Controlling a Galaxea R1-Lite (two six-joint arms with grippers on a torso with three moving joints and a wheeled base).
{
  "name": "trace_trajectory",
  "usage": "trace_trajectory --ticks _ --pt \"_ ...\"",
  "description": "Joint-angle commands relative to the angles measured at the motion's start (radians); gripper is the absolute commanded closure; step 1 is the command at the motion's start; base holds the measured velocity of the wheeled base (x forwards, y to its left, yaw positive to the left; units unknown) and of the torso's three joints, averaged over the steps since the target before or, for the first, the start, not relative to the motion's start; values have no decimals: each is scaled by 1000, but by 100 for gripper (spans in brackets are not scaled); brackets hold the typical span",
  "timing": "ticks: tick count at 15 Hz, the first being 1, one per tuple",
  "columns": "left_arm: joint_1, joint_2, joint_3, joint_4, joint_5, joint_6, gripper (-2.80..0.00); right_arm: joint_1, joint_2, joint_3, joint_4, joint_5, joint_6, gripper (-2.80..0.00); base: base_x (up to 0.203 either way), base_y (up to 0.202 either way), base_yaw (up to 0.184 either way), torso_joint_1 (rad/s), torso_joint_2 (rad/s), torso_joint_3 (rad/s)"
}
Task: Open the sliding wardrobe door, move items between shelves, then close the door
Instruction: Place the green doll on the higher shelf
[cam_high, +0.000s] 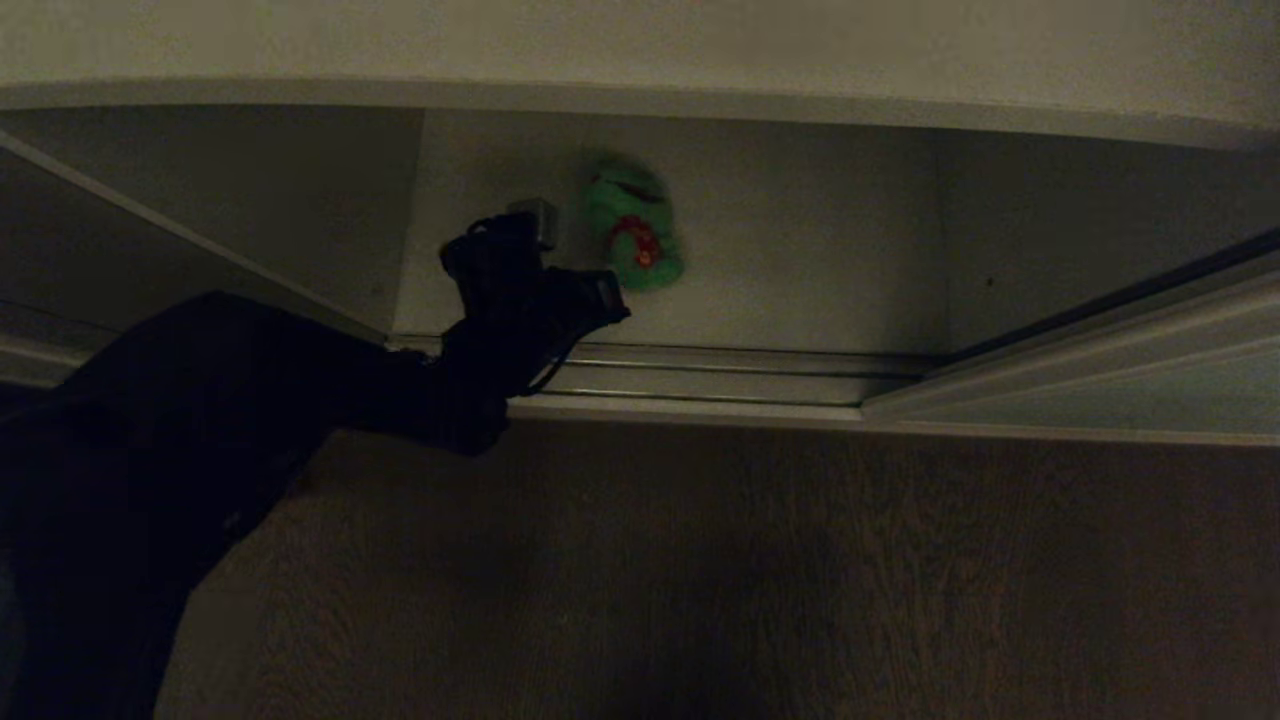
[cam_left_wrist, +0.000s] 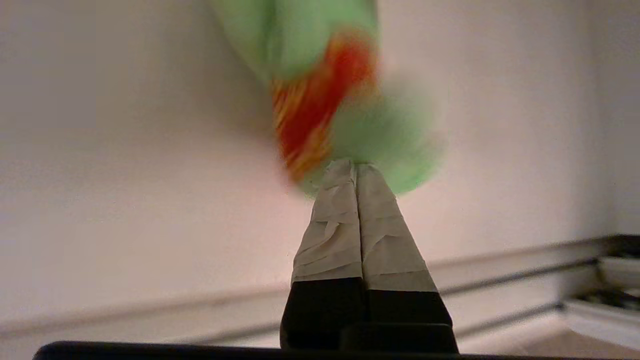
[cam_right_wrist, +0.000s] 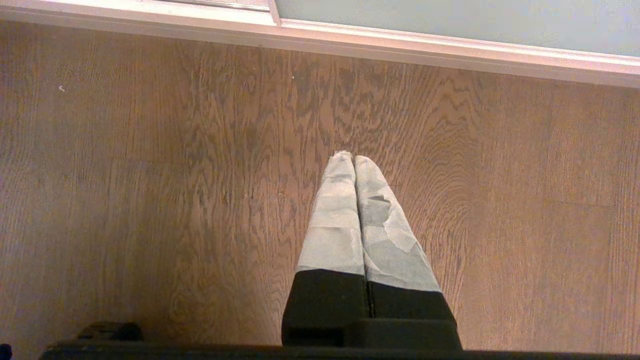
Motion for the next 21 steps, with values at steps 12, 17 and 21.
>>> trace_trajectory --ticks 12,17,21 --pt "-4 -514 503 256 48 -5 0 0 -3 0 0 0 0 0 0 0 0 0 0 0" --pt "-9 -301 360 253 94 -27 -280 0 -3 0 0 0 0 0 0 0 0 0 0 0" --pt "-9 -129 213 253 113 -34 -280 0 -3 0 0 0 0 0 0 0 0 0 0 0"
